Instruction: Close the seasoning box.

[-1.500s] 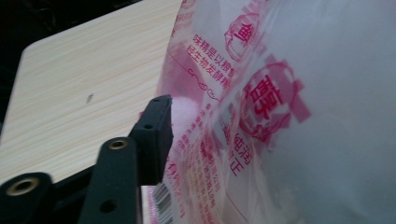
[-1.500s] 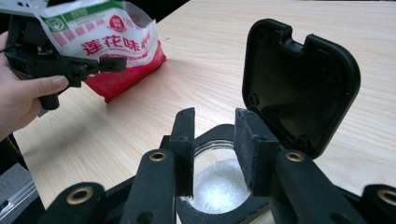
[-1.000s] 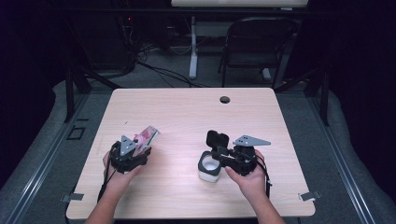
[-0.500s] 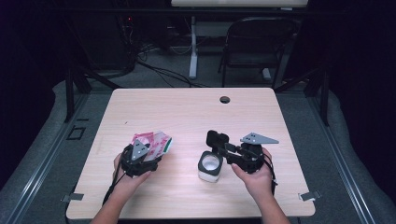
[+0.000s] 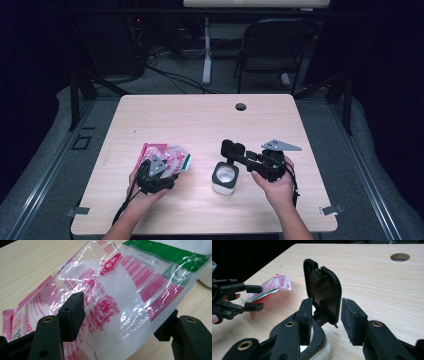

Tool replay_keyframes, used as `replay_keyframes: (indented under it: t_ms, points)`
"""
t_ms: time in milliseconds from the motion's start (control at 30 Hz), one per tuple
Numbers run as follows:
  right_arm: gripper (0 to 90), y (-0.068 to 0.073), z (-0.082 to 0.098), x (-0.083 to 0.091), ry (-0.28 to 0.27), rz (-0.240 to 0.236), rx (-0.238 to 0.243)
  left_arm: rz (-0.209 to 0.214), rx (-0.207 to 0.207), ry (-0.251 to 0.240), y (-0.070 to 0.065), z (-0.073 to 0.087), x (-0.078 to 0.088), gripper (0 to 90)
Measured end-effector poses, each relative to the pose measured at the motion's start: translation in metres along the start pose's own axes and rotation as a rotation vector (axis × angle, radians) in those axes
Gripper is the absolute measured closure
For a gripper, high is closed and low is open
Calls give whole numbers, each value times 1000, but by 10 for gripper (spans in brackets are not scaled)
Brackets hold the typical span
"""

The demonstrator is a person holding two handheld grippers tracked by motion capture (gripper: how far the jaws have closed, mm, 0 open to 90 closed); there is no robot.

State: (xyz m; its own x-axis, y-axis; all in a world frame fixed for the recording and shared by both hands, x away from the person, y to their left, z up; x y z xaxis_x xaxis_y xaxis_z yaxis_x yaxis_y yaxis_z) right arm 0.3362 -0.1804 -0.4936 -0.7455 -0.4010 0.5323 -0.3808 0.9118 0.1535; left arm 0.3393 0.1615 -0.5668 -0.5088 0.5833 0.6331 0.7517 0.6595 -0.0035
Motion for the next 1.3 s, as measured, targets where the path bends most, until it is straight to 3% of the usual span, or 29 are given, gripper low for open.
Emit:
replay_keyframes:
  t_ms: [133, 300, 467, 633, 767, 967, 1300]
  points:
    - [591, -2, 1, -7, 12, 9, -9, 6, 3, 6, -3, 3, -2, 364]
    - [550, -4, 2, -17, 35, 4, -5, 30, -24, 1, -11, 4, 0, 364]
    - [521, -3, 2, -24, 27, 3, 24, 53, -26, 4, -17, 4, -1, 363]
    - [518, -2, 1, -30, 28, -11, 23, 81, -42, 6, -29, 4, -3, 363]
    - [541, -1, 0, -32, 28, -18, 32, 85, -54, 2, -32, 4, -1, 363]
    - [611, 3, -1, -33, 26, -22, 61, 78, -37, -12, -30, 4, 3, 364]
    - [696, 4, -2, -29, 30, 7, 111, 70, -26, -24, -26, 2, 8, 364]
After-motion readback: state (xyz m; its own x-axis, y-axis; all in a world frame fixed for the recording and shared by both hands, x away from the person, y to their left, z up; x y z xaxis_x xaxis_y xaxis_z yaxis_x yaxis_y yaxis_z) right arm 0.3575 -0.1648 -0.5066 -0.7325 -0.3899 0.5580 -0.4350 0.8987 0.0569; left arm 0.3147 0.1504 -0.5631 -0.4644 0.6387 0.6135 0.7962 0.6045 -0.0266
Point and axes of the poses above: each handheld gripper's, and its own axes: x roughly backward along the jaws, z roughly out of its underside, y roughly to its left, the point moved 2 cm from there along -x, roughly forward along the jaws, and after that the axes turned 11 degrees about z, right-handed, at the moved point
